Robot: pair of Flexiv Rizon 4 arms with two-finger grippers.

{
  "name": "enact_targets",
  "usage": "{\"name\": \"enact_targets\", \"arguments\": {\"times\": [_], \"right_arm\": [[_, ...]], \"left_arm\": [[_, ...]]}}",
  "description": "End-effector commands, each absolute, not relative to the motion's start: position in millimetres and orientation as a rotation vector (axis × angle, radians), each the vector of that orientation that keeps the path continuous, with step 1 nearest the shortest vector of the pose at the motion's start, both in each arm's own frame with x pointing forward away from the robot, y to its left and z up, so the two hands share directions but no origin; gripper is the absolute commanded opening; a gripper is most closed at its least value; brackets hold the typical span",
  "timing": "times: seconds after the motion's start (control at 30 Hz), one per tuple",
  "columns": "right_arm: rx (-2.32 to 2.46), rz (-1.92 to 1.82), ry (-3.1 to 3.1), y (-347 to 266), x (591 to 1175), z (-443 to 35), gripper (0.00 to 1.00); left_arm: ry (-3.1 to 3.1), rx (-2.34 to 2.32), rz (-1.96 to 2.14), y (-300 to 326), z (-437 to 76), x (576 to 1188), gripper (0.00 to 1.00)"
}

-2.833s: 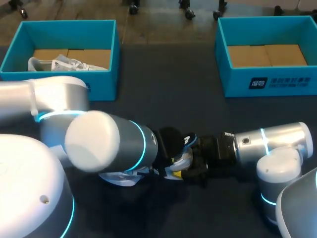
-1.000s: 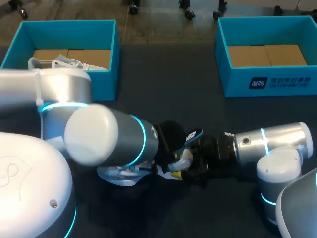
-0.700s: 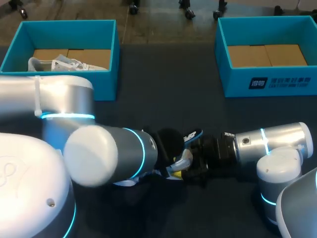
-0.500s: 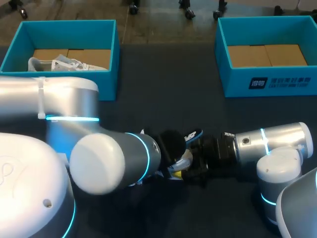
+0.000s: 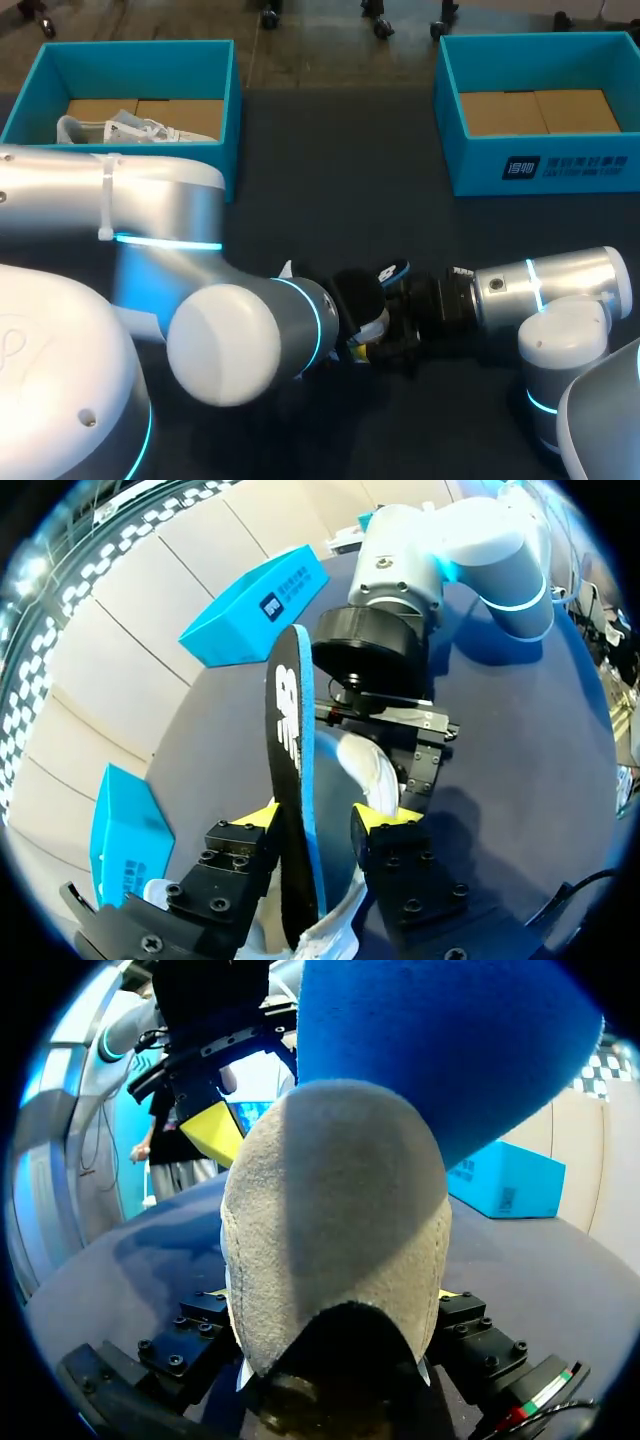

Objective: Take the shoe out of the shoebox, open the shoe tongue, remove and reinsert the insole, then place the shoe into the shoebox

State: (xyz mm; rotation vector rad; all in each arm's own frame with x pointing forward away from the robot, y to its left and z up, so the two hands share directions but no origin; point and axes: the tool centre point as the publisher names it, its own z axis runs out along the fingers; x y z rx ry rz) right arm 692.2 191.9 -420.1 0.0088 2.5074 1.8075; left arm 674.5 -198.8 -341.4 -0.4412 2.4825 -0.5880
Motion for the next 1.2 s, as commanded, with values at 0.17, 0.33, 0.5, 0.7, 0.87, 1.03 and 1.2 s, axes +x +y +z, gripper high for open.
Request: {"name": "enact_targets", "arguments": {"times": [0.17, 0.33, 0.5, 0.7, 0.87, 1.03, 1.2], "right_arm": [[0.009, 1.802, 2.510, 192, 691, -420, 0.00], [0.009, 1.802, 2.510, 192, 691, -420, 0.00], [0.009, 1.802, 2.510, 192, 691, -420, 0.00], [0.009, 1.802, 2.510, 192, 691, -420, 0.00], [0.009, 1.802, 2.510, 192, 691, -420, 0.00], [0.009, 1.802, 2.510, 192, 691, -420, 0.00], [0.009, 1.802, 2.510, 192, 691, -420, 0.00]], "left_arm": [[2.450, -0.478, -0.588, -204, -347, 679, 0.07], [2.474, -0.513, -0.588, -203, -346, 687, 0.00], [2.574, -0.536, -0.609, -202, -336, 688, 0.00], [2.810, -0.516, -0.628, -203, -318, 685, 0.00], [2.940, -0.514, -0.635, -206, -302, 685, 0.00], [3.083, -0.475, -0.729, -207, -282, 684, 0.00], [3.197, -0.398, -0.878, -214, -265, 680, 0.00]]}}
